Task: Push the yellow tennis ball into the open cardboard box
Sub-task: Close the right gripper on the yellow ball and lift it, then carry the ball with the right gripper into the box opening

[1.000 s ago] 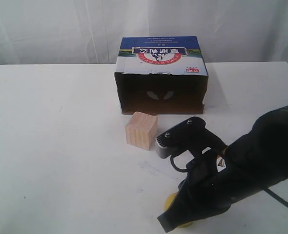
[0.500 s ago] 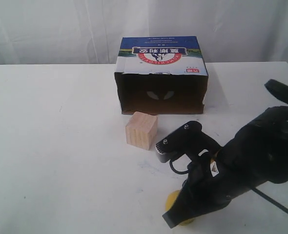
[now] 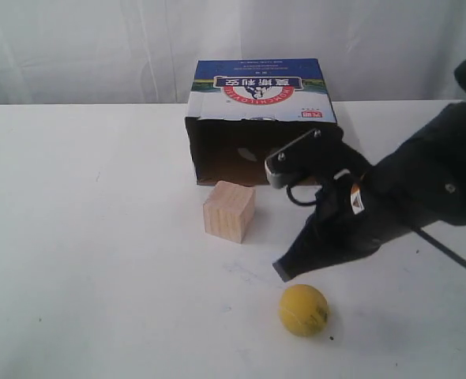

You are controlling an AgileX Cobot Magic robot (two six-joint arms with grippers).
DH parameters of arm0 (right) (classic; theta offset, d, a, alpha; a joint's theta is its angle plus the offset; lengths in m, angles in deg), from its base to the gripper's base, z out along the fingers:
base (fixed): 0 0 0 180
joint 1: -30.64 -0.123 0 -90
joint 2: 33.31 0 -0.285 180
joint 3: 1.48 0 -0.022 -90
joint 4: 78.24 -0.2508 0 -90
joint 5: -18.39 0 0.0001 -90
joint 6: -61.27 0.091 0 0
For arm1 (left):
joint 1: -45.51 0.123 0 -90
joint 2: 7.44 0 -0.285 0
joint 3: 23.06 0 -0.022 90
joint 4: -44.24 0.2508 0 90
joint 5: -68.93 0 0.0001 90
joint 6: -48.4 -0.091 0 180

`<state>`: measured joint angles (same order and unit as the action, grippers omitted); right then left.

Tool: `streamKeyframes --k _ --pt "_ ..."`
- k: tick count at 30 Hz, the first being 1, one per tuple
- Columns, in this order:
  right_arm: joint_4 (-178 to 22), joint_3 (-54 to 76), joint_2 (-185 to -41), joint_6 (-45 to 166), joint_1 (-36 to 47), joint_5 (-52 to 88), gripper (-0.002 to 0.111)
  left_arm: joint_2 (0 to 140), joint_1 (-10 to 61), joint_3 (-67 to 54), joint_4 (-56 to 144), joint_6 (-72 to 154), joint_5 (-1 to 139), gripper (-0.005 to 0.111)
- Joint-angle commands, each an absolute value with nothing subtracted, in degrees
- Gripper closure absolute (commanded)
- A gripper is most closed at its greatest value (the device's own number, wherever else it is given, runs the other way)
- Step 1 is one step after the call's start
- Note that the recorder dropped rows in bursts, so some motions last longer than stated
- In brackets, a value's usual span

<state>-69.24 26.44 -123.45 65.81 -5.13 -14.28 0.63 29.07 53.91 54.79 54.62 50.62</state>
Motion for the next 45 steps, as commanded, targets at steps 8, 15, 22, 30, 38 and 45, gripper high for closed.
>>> streamKeyframes --k 8,15,22,30,38,45 --pt "-72.27 23.16 -129.17 67.1 -5.56 -15.4 0.108 0.35 28.78 54.15 54.97 54.49 49.92 0.107" --pt "-70.89 23.16 -136.12 67.1 -4.46 -14.89 0.108 0.35 28.78 54.15 54.97 54.49 49.92 0.107" --pt "-67.0 22.79 -136.01 70.4 -3.0 -12.61 0.108 0.35 28.78 54.15 54.97 54.49 49.92 0.107" --pt "-68.42 22.13 -136.01 70.56 -2.56 -9.77 0.108 0.35 28.78 54.15 54.97 54.49 49.92 0.107" --pt "-66.59 16.59 -148.51 70.56 1.09 3.68 0.108 0.35 28.78 54.15 54.97 54.49 49.92 0.107" --pt "-59.75 -0.48 -153.72 70.56 6.48 1.98 0.108 0.35 28.78 54.15 54.97 54.49 49.92 0.107"
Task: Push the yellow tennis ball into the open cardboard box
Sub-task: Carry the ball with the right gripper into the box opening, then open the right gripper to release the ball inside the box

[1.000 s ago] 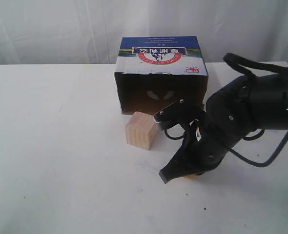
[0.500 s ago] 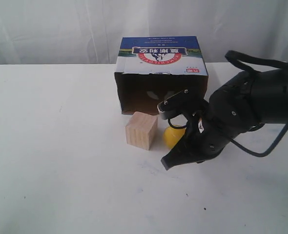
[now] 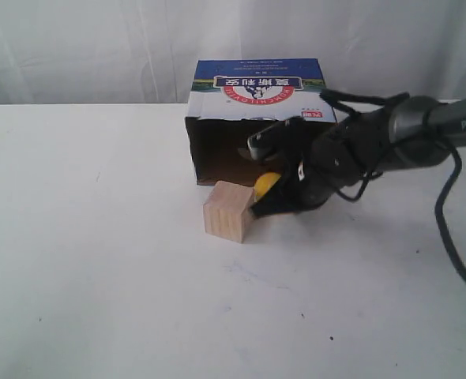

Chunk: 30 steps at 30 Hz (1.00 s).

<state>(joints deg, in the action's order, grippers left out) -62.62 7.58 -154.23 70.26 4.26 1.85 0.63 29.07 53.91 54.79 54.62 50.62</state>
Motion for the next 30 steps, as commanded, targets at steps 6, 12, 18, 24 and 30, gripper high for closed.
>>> streamKeyframes --k 6,12,18,24,30 --pt "-58.6 -1.85 -145.61 70.56 4.85 -7.43 0.108 0.35 28.78 54.15 54.97 54.49 49.92 0.107" --pt "-59.22 7.23 -140.61 73.82 2.46 -8.96 0.108 0.35 28.78 54.15 54.97 54.49 49.92 0.107" --pt "-62.48 19.37 -134.17 77.62 0.37 -3.93 0.108 0.35 28.78 54.15 54.97 54.49 49.92 0.107" --pt "-64.6 28.05 -127.62 81.02 0.37 -2.06 0.108 0.35 28.78 54.15 54.97 54.49 49.92 0.107" --pt "-65.98 35.0 -125.49 81.02 0.37 6.62 0.108 0.35 28.78 54.15 54.97 54.49 49.92 0.107"
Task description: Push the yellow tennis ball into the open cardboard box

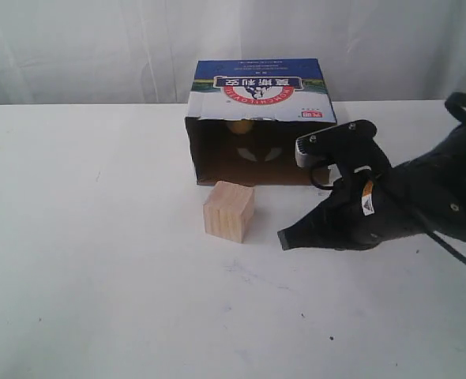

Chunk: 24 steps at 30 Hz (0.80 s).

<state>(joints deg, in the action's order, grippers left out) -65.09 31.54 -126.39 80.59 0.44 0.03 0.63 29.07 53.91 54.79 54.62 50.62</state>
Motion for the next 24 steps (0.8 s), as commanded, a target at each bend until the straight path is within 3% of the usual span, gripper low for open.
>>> streamKeyframes --k 1,5,9,24 --pt "-66.1 36.14 -125.49 81.02 0.37 9.37 0.108 0.35 28.78 54.15 54.97 54.49 49.92 0.107" --pt "-68.26 42.58 -125.49 81.02 0.37 24.18 0.108 0.35 28.78 54.15 54.97 54.49 49.92 0.107" --pt "-68.26 44.5 -125.49 81.02 0.37 29.29 0.108 0.35 28.78 54.15 54.97 54.49 49.92 0.107" --pt "-68.26 49.82 -108.14 81.02 0.37 22.35 0.108 0.35 28.78 54.15 54.97 54.49 49.92 0.107"
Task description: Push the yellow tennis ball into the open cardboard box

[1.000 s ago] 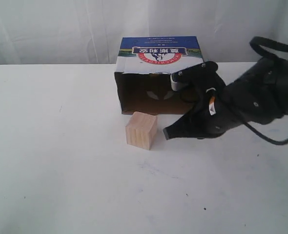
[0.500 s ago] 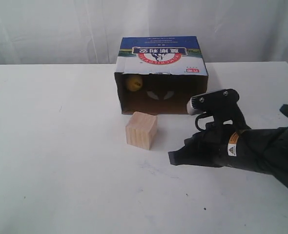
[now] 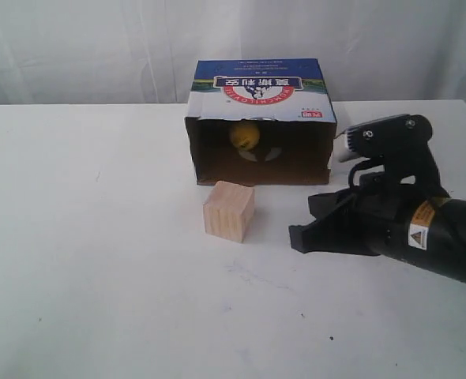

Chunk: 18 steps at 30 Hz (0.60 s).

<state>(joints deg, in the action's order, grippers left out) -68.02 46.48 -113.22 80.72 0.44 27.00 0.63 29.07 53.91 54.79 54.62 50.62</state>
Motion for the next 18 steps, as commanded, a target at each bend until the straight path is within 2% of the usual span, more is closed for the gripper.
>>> streamKeyframes --k 1,11,18 --pt "-68.26 50.73 -106.4 81.02 0.37 20.91 0.108 0.35 28.78 54.15 54.97 54.49 49.92 0.107" --pt "-68.26 61.65 -85.19 81.02 0.47 18.39 0.108 0.35 28.78 54.15 54.97 54.49 49.92 0.107" --pt "-68.26 68.98 -76.67 81.02 3.49 18.39 0.108 0.35 28.78 54.15 54.97 54.49 49.92 0.107"
